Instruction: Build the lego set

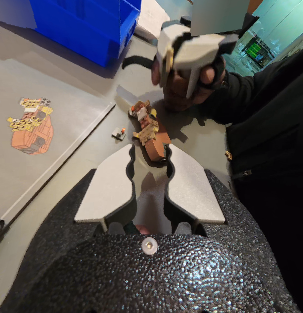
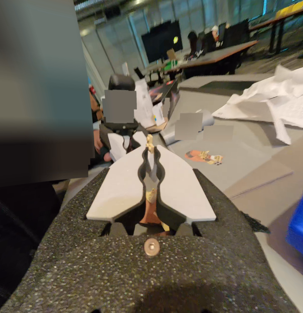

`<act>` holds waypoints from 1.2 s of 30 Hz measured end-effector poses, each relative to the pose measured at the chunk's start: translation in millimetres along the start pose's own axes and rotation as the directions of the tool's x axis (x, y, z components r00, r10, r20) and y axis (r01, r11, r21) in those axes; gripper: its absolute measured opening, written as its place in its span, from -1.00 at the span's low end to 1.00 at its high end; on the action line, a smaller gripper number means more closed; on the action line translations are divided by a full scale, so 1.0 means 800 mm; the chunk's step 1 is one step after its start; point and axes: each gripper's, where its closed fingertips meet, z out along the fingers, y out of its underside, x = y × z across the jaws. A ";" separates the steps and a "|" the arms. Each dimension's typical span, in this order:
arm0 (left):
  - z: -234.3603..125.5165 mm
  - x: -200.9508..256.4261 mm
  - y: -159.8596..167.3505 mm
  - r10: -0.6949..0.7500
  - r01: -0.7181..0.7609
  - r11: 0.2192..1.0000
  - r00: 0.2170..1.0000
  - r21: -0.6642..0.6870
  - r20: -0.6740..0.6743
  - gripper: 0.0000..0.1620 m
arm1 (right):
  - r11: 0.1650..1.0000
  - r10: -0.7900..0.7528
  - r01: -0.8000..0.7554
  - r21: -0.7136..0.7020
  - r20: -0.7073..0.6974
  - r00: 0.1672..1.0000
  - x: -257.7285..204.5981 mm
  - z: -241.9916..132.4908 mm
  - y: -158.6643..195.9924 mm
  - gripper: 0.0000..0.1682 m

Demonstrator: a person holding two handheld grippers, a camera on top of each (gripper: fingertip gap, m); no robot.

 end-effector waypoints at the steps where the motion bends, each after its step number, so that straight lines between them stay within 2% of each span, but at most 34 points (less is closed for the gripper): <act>1: -0.002 -0.001 -0.002 -0.014 0.014 1.000 1.000 0.012 -0.007 -0.59 | 0.999 0.022 -0.022 0.037 -0.002 1.000 0.006 -0.008 -0.010 -0.92; 3: -0.006 -0.001 -0.006 -0.036 0.037 0.998 0.999 0.044 -0.023 -0.60 | 0.995 0.056 -0.055 0.083 -0.013 0.998 0.016 -0.021 -0.022 -0.92; 10: -0.011 -0.005 -0.012 -0.085 0.088 0.993 0.995 0.084 -0.047 -0.62 | 0.992 0.031 -0.020 0.127 -0.088 0.996 0.032 -0.046 -0.035 -0.92; 18: -0.012 -0.004 -0.012 -0.085 0.089 0.992 0.995 0.085 -0.053 -0.63 | 0.991 -0.009 0.028 0.130 -0.144 0.989 0.044 -0.056 -0.034 -0.92; 26: -0.013 -0.004 -0.013 -0.104 0.110 0.990 0.992 0.090 -0.069 -0.63 | 0.979 -0.028 0.062 0.195 -0.172 0.985 0.050 -0.069 -0.043 -0.92; 36: -0.013 -0.005 -0.013 -0.113 0.119 0.989 0.991 0.091 -0.072 -0.64 | 0.982 -0.045 0.080 0.169 -0.200 0.979 0.056 -0.079 -0.032 -0.92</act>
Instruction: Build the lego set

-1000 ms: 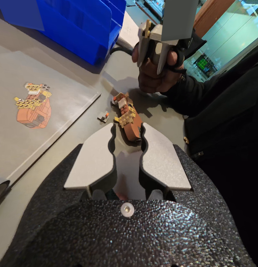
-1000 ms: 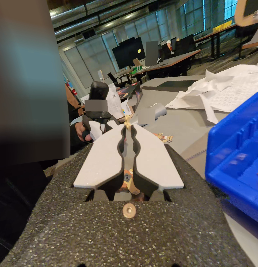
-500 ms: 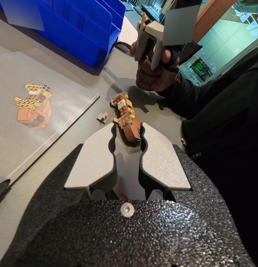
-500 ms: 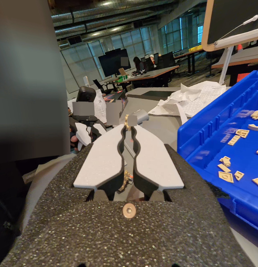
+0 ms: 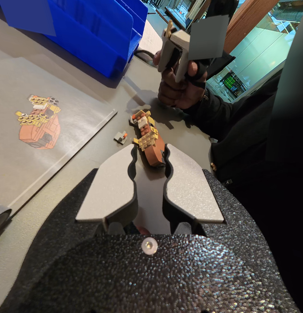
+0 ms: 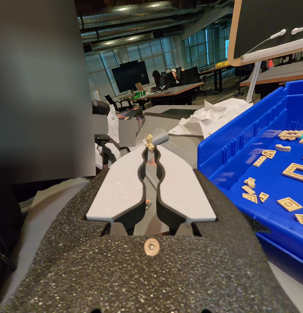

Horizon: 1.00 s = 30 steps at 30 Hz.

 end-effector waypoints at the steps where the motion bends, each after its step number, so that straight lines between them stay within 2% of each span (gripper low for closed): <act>1: 0.000 0.000 0.000 -0.001 0.001 1.000 1.000 0.001 0.000 -0.64 | 1.000 0.000 0.000 -0.004 -0.005 1.000 0.001 -0.002 0.002 -0.92; 30: 0.000 -0.001 0.000 -0.013 0.013 1.000 1.000 0.000 -0.005 -0.66 | 0.999 0.001 0.001 -0.050 0.026 1.000 -0.005 -0.004 0.015 -0.92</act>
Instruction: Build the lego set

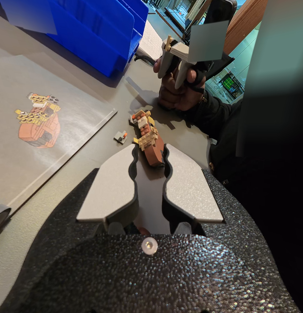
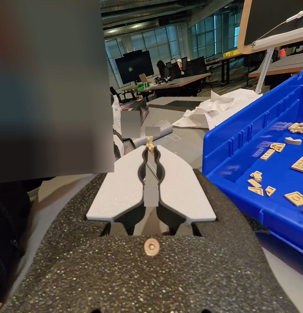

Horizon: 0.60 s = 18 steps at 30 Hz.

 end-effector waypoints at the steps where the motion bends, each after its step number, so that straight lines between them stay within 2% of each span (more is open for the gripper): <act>1: 0.000 0.000 0.000 0.000 0.000 1.000 1.000 0.000 0.000 -0.66 | 1.000 -0.001 0.001 -0.001 0.000 1.000 0.000 0.000 0.000 -0.92; 18: 0.000 0.000 0.001 0.000 0.000 1.000 1.000 -0.001 -0.001 -0.66 | 1.000 -0.006 0.006 -0.007 0.007 1.000 -0.002 0.001 0.001 -0.92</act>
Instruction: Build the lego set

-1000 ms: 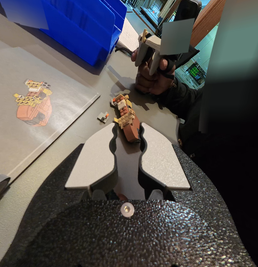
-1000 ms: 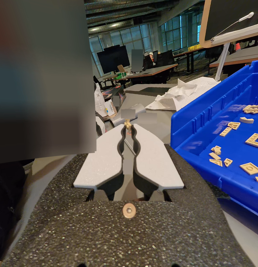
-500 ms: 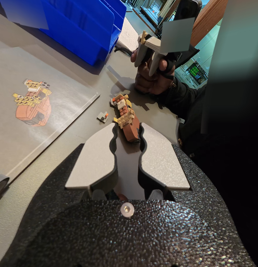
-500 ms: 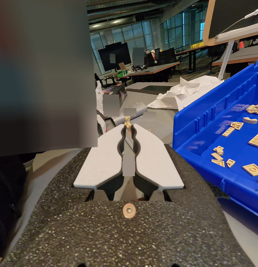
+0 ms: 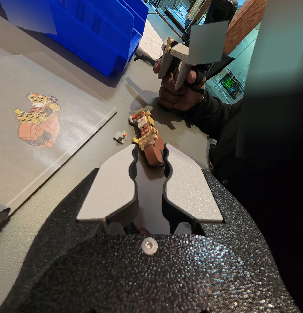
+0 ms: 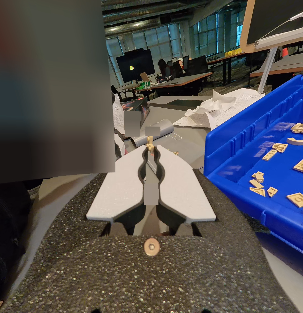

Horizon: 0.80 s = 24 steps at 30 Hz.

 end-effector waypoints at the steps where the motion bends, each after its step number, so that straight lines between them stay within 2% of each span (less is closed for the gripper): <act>1: 0.000 0.000 0.000 0.000 0.000 1.000 1.000 0.000 0.000 -0.66 | 1.000 -0.001 0.001 0.000 0.000 1.000 0.000 0.000 0.000 -0.92; 16: 0.000 0.000 0.001 0.001 -0.001 1.000 1.000 -0.002 0.002 -0.67 | 0.999 -0.033 0.034 -0.028 0.009 0.999 -0.006 0.004 0.005 -0.93; 19: 0.000 -0.001 0.001 0.003 -0.003 1.000 1.000 -0.006 0.011 -0.66 | 0.988 -0.122 0.121 -0.093 -0.007 0.992 -0.007 0.007 0.013 -0.93; 24: 0.001 -0.001 0.003 0.006 -0.006 1.000 1.000 -0.013 0.018 -0.67 | 0.914 -0.298 0.287 -0.287 0.008 0.955 -0.007 0.010 0.044 -0.93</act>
